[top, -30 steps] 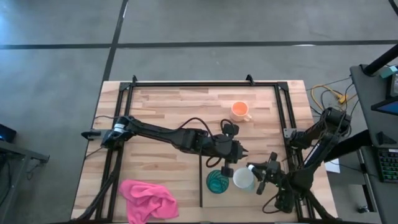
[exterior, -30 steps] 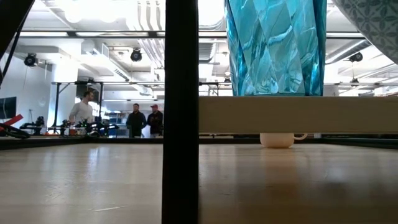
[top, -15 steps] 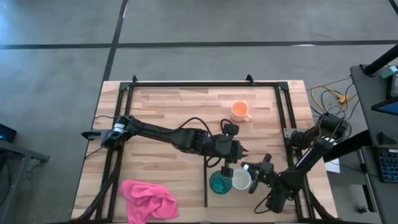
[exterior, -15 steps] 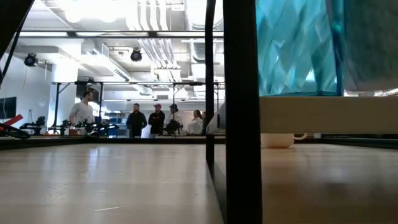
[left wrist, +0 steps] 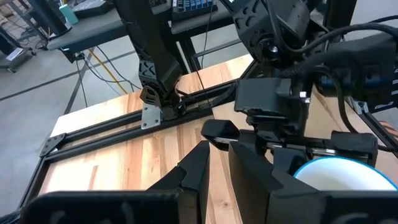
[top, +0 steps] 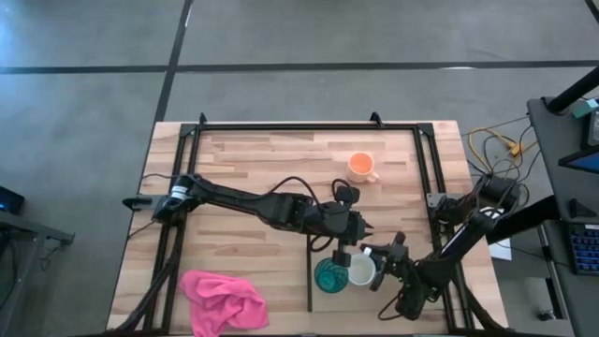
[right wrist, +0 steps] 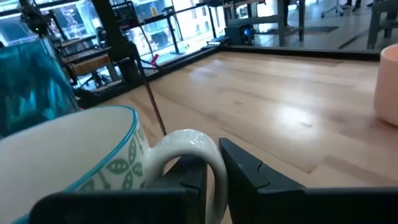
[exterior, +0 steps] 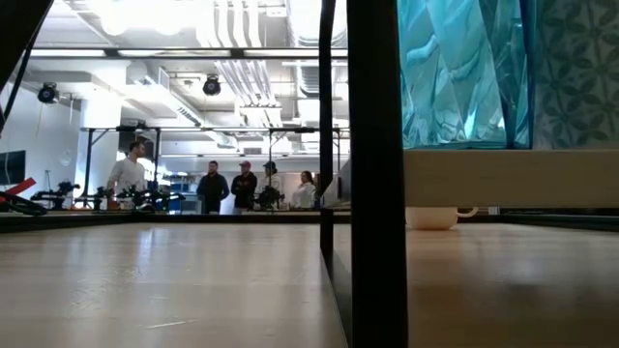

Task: Stack small to large cups/mugs on shelf
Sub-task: Put the green patterned mug on the shelf

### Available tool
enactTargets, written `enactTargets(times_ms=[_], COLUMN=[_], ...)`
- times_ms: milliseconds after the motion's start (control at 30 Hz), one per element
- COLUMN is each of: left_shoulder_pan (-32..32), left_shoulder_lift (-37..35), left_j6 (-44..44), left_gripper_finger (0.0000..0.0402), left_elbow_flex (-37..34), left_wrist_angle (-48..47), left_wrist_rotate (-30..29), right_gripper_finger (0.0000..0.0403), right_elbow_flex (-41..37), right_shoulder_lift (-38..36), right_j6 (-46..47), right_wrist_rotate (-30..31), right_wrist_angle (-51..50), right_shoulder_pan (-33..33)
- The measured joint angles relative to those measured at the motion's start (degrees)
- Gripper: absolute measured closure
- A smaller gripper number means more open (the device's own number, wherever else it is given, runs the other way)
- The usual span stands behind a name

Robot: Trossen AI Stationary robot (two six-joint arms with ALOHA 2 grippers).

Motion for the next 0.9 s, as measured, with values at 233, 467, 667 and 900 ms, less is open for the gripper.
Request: enactTargets(times_ms=[233,467,667,900], left_shoulder_pan=[0.0,0.0,0.0,0.0], left_shoulder_lift=[0.0,0.0,0.0,0.0], left_j6=[0.0,0.0,0.0,-0.2], left_gripper_finger=[0.0354,0.0354,0.0354,0.0354], left_elbow_flex=[0.0,0.0,0.0,0.0], left_wrist_angle=[0.0,-0.1,-0.2,-0.4], left_wrist_rotate=[0.0,0.0,0.0,0.0], right_gripper_finger=[0.037,0.037,0.0369,0.0369], right_elbow_flex=[0.1,0.1,-0.2,-0.3], right_shoulder_lift=[3.3,3.9,3.5,3.3], right_j6=[4.4,4.1,4.1,6.0], right_wrist_rotate=[-2.2,-2.7,-4.5,-5.8], right_wrist_angle=[0.6,0.1,-0.4,-1.7], right_shoulder_pan=[-0.2,-0.2,-0.2,-0.2])
